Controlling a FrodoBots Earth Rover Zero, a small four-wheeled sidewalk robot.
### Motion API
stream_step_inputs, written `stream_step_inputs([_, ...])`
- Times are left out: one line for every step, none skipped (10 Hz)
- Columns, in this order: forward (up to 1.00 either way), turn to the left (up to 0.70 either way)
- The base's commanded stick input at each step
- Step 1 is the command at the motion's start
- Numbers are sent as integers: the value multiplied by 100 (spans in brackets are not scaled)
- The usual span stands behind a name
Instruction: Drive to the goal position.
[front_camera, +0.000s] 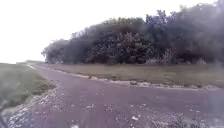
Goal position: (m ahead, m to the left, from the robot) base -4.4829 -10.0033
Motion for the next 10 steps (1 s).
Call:
stream_step_inputs([45,-27])
stream_step_inputs([45,-27])
stream_step_inputs([45,-27])
stream_step_inputs([45,-27])
stream_step_inputs([45,-27])
stream_step_inputs([45,-27])
stream_step_inputs([45,-27])
stream_step_inputs([45,-27])
stream_step_inputs([45,-27])
stream_step_inputs([45,-27])
